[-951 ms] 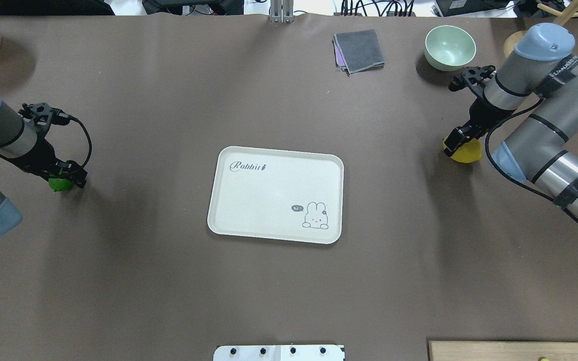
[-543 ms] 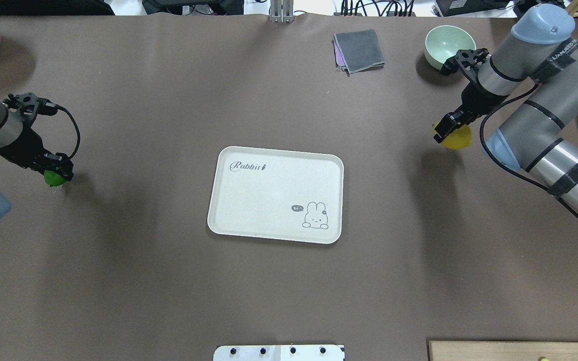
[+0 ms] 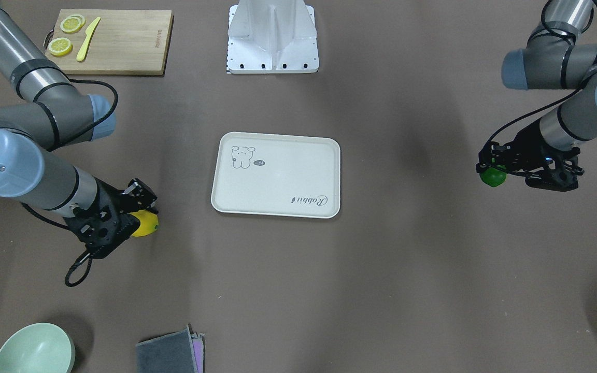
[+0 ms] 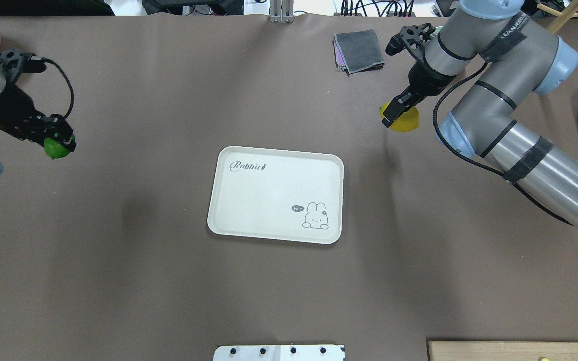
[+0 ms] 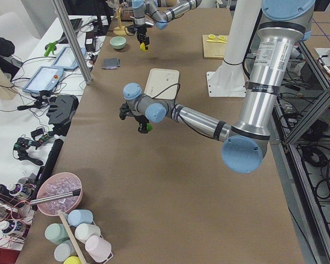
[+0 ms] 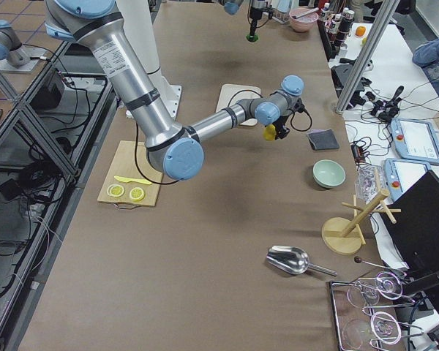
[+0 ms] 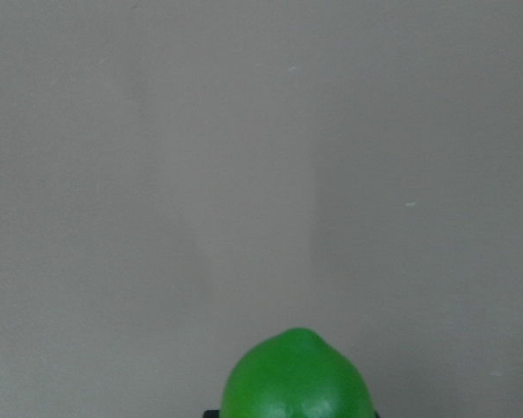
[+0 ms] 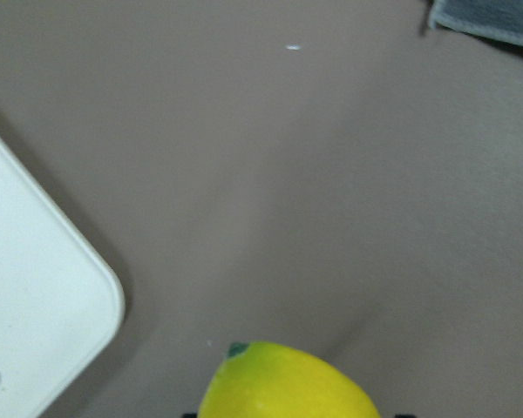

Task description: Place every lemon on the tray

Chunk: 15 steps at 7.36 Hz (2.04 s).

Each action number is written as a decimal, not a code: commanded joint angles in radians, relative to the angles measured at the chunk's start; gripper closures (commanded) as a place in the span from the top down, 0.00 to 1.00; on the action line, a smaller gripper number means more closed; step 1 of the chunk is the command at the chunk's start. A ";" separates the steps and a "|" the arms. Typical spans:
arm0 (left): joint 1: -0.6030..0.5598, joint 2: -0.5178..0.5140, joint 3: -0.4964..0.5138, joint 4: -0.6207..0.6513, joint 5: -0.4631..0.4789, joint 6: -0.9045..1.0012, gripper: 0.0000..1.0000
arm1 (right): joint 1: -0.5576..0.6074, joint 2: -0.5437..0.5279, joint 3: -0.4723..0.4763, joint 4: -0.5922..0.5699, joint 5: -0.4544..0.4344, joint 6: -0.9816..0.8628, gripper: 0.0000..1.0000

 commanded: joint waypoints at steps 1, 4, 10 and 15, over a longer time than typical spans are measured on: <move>0.127 -0.197 -0.017 0.186 -0.003 -0.006 0.00 | -0.059 0.039 -0.003 0.043 0.025 -0.001 0.07; 0.227 -0.254 0.141 -0.096 0.000 -0.176 0.00 | -0.186 0.047 -0.008 0.178 0.011 -0.009 0.07; 0.376 -0.424 0.366 -0.355 0.005 -0.451 0.00 | -0.286 0.039 -0.028 0.237 -0.032 -0.011 0.62; 0.395 -0.443 0.371 -0.355 0.085 -0.451 0.98 | -0.137 0.053 -0.028 0.227 0.074 -0.006 1.00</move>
